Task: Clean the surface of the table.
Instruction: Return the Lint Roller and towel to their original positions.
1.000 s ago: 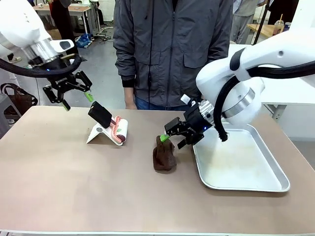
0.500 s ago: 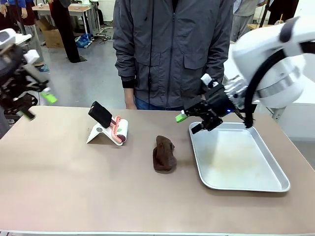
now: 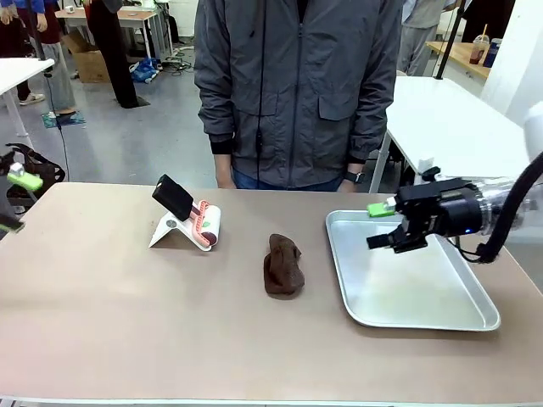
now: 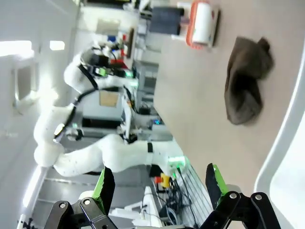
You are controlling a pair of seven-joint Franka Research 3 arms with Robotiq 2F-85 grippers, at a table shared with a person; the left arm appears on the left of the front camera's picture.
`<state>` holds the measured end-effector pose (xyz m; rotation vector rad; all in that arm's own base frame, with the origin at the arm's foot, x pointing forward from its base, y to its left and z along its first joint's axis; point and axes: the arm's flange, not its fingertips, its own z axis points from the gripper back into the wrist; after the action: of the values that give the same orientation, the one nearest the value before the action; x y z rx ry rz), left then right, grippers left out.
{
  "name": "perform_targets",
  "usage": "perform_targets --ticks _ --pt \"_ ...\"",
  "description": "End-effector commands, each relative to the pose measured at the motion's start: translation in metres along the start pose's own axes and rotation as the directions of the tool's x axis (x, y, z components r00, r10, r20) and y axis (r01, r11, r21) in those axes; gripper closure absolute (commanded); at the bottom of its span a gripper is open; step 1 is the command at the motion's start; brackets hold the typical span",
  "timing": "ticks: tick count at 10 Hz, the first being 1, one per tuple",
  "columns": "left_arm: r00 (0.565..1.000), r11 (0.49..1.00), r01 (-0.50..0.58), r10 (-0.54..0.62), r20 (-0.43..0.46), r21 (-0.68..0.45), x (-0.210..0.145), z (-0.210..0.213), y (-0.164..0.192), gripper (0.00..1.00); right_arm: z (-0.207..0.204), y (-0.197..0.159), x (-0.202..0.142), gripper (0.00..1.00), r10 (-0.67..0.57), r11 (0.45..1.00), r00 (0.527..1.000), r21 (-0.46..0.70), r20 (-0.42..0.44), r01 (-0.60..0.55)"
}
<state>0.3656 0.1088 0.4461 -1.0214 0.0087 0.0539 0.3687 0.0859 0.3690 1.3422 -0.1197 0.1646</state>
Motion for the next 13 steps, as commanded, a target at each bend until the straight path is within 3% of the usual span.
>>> perform_targets --ticks 1,3,4,5,13 --pt "0.989 0.982 0.123 -0.11 0.101 -0.141 0.032 0.006 0.006 0.0 0.01 -0.003 -0.039 0.0 0.033 0.998 0.992 0.05 0.118 -0.039" --pt "0.993 0.983 0.096 -0.085 0.079 -0.153 0.055 0.005 0.019 0.0 0.028 -0.006 -0.046 0.0 0.031 0.994 0.967 0.089 0.251 -0.055" --pt "0.997 0.986 0.07 -0.063 0.051 -0.151 0.065 0.0 0.021 0.0 0.028 -0.005 0.007 0.0 -0.003 0.999 0.994 0.034 0.11 -0.001" --pt "0.992 0.987 0.073 -0.058 0.108 -0.144 0.044 0.005 0.014 0.0 0.028 -0.005 0.007 0.0 -0.003 0.999 0.994 0.034 0.11 -0.001" --pt "0.992 0.987 0.073 -0.058 0.108 -0.144 0.044 0.005 0.014 0.0 0.028 -0.005 0.007 0.0 -0.003 0.999 0.994 0.034 0.11 -0.001"
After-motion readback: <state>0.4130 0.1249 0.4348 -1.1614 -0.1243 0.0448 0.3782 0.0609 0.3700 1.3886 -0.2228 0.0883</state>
